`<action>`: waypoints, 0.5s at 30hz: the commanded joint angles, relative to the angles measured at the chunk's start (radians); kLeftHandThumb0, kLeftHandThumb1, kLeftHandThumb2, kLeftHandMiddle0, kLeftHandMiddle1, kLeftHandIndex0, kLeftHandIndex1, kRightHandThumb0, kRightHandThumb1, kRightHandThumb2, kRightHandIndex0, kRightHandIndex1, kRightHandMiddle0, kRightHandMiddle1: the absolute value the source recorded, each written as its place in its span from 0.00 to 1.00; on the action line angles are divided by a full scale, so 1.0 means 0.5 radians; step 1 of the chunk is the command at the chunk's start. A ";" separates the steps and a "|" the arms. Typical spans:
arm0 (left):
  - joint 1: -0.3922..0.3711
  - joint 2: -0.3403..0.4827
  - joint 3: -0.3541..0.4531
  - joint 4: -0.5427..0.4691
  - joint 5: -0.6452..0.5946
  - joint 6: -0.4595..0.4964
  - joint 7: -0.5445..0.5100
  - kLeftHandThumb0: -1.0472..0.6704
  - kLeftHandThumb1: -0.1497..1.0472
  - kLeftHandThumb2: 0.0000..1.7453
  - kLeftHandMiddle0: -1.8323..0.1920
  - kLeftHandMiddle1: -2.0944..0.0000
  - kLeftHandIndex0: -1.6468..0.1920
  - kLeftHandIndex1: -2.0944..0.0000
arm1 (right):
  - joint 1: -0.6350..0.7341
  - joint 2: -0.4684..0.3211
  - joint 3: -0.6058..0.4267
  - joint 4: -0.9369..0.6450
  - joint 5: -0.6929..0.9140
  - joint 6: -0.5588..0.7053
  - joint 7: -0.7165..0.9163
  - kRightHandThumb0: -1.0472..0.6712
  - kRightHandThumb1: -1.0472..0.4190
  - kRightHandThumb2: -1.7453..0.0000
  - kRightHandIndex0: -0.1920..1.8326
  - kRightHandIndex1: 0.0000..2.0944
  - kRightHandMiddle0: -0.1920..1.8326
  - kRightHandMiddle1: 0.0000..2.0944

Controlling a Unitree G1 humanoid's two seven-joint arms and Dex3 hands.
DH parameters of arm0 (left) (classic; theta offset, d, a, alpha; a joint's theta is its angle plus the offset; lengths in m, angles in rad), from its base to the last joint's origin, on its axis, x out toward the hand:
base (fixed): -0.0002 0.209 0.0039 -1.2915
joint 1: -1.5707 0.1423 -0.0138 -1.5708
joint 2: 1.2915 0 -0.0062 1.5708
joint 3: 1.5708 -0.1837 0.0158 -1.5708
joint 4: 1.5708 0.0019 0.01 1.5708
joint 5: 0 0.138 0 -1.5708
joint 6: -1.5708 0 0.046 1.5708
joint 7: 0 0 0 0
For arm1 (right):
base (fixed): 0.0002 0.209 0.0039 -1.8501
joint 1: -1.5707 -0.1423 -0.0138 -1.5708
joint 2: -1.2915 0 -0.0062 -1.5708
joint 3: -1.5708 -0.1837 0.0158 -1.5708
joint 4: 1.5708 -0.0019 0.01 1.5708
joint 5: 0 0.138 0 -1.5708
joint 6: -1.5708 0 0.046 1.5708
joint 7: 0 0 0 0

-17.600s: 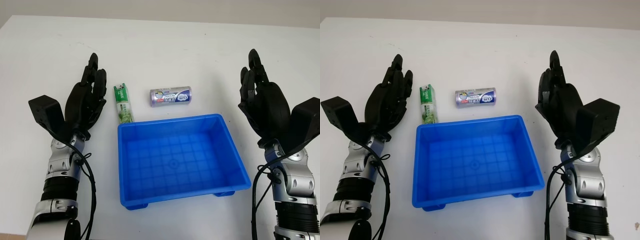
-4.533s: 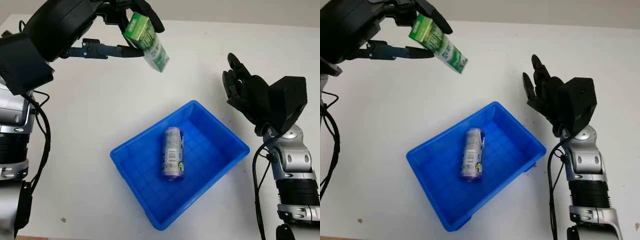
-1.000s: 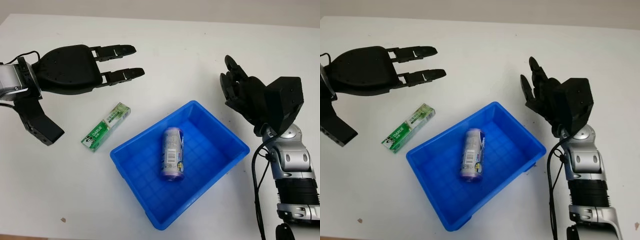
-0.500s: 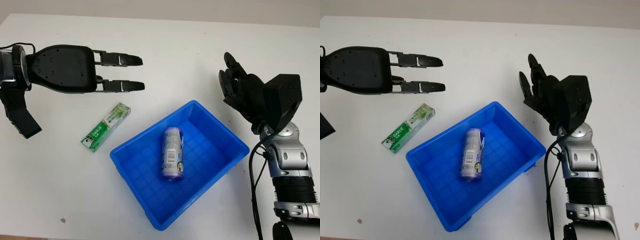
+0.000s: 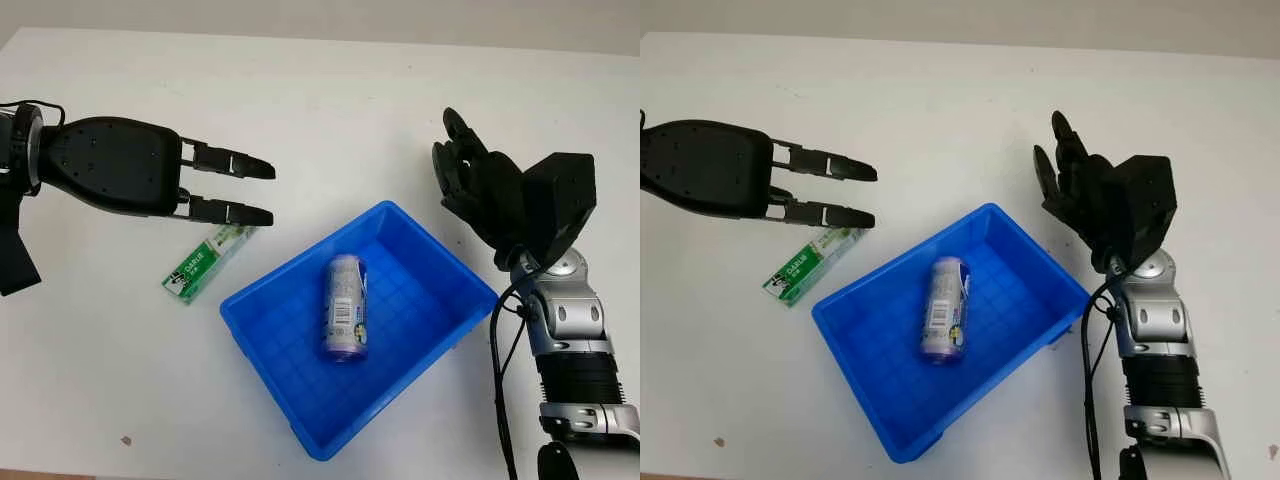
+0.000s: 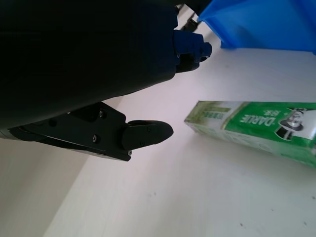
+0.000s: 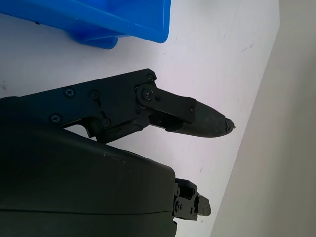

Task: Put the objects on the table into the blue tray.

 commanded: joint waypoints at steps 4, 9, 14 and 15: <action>0.024 0.065 -0.014 -0.095 -0.027 -0.027 -0.055 0.55 1.00 0.27 0.95 0.97 0.93 0.97 | -0.012 0.002 -0.005 0.010 0.009 -0.041 0.000 0.25 0.00 0.62 0.00 0.02 0.00 0.02; 0.101 0.047 -0.048 -0.114 -0.023 -0.010 0.000 0.56 1.00 0.26 0.93 0.97 0.92 0.97 | -0.006 0.015 -0.008 0.010 0.021 -0.054 -0.012 0.24 0.00 0.63 0.00 0.02 0.00 0.02; 0.153 -0.012 -0.121 -0.056 0.018 0.054 0.124 0.56 1.00 0.25 0.89 0.96 0.88 0.96 | 0.004 0.022 -0.011 -0.002 0.025 -0.044 -0.036 0.25 0.00 0.63 0.00 0.02 0.01 0.02; 0.153 -0.023 -0.140 -0.046 0.029 0.060 0.134 0.56 1.00 0.24 0.88 0.96 0.88 0.95 | 0.005 0.026 -0.014 -0.002 0.029 -0.046 -0.041 0.25 0.00 0.63 0.00 0.02 0.01 0.02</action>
